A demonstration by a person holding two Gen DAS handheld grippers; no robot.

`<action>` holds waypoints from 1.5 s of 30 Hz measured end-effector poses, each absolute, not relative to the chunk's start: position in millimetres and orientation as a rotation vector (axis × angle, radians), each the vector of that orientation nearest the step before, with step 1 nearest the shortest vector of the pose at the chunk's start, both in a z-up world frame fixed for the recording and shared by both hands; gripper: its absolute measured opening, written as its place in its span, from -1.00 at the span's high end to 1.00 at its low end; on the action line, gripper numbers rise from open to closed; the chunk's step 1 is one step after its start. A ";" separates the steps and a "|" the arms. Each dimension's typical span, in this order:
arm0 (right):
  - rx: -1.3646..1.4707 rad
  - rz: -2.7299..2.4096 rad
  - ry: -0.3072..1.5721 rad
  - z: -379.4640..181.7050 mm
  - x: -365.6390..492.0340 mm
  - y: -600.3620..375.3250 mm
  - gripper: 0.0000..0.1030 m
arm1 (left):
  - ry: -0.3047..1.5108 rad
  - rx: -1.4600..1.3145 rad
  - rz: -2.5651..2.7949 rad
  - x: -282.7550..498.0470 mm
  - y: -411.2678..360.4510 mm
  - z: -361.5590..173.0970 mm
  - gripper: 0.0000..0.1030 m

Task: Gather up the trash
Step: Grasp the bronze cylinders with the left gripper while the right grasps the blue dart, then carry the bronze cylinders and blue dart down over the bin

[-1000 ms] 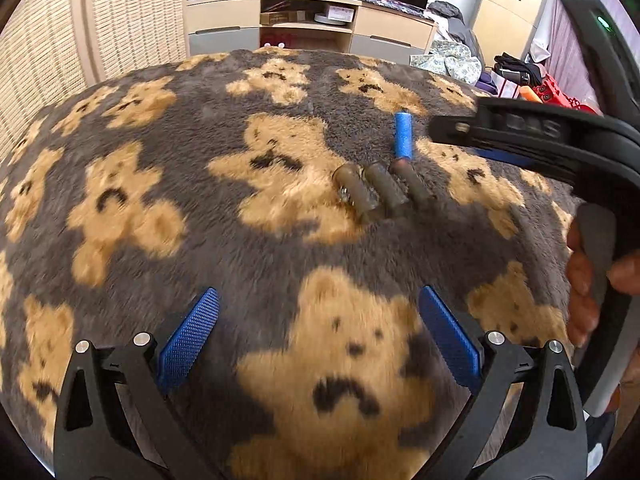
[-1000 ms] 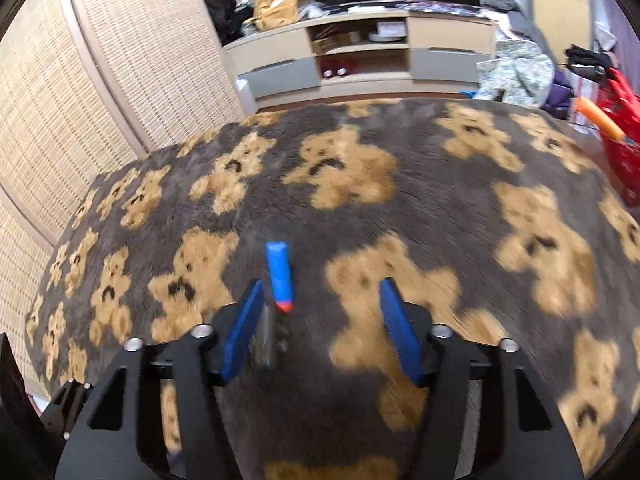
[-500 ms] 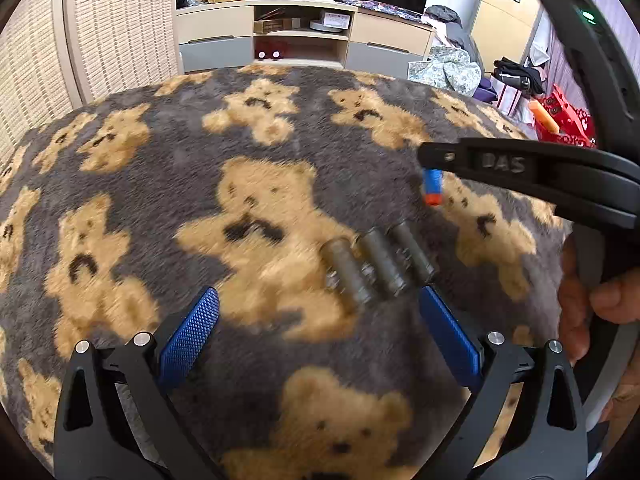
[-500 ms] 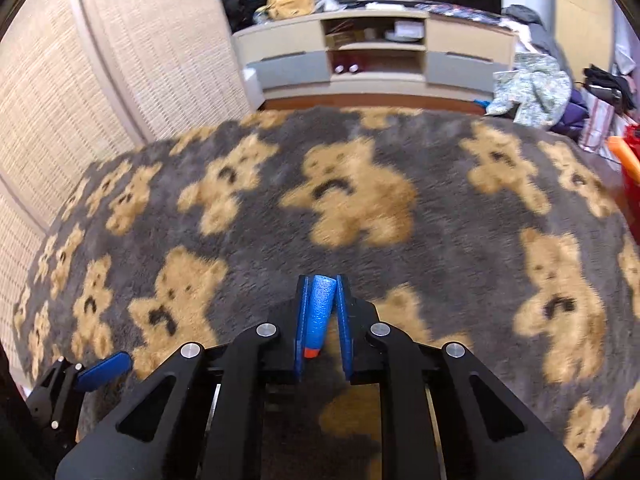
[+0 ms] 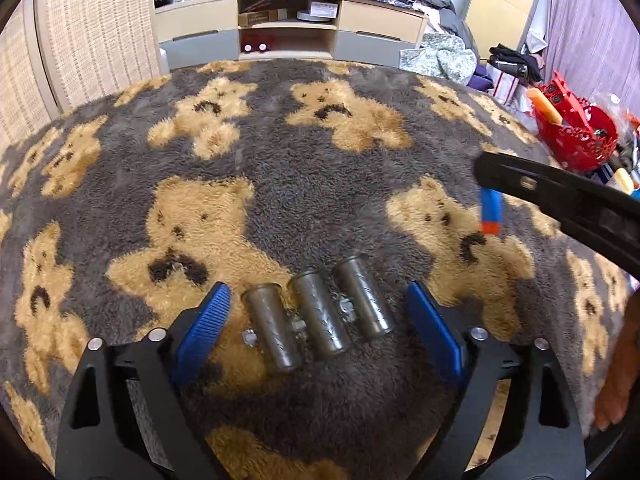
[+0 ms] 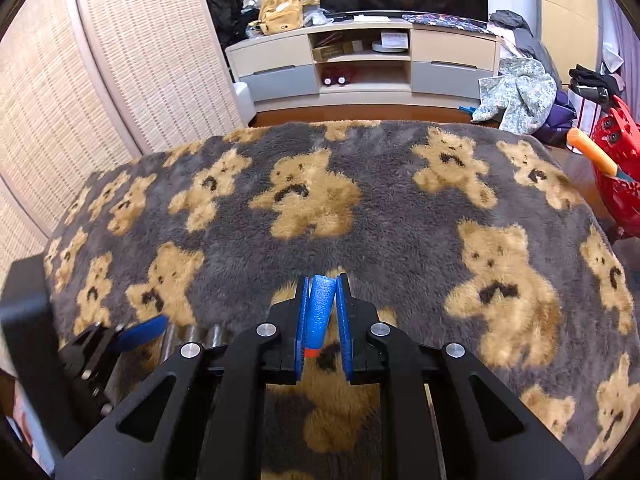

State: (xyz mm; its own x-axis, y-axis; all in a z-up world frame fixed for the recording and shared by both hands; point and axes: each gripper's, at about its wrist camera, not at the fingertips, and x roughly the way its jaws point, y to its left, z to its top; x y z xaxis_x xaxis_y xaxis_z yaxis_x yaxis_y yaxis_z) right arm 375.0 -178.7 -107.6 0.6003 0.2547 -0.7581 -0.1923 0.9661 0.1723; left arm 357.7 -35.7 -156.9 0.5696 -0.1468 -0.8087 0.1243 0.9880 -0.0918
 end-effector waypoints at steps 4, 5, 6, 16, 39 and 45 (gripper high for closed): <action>0.082 0.261 0.868 -101.8 354.6 -186.1 0.71 | 0.930 0.028 -0.139 352.4 -39.3 -157.0 -0.27; 0.075 0.254 0.866 -101.1 349.0 -187.7 0.71 | 0.929 0.035 -0.142 350.8 -39.5 -157.0 -0.27; 0.072 0.248 0.868 -101.2 343.5 -189.1 0.71 | 0.926 0.040 -0.141 348.3 -39.6 -156.9 -0.26; 0.133 0.261 0.925 -108.4 273.2 -198.4 0.71 | 0.947 0.073 -0.160 271.4 -34.3 -154.3 -0.26; 0.100 0.228 0.914 -100.4 40.8 -188.8 0.71 | 0.924 -0.049 -0.237 21.8 -16.7 -122.4 -0.26; 0.109 0.222 0.955 -129.3 11.7 -190.5 0.71 | 0.962 -0.073 -0.212 -5.9 -8.0 -150.9 -0.26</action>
State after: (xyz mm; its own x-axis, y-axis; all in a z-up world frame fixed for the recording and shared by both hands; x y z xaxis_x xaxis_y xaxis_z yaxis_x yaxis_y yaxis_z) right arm 11.7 -190.5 -129.3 0.5570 0.2354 -0.7964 -0.1391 0.9719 0.1899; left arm -5.9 -8.0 -150.9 0.5534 -0.2115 -0.8056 0.1469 0.9768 -0.1556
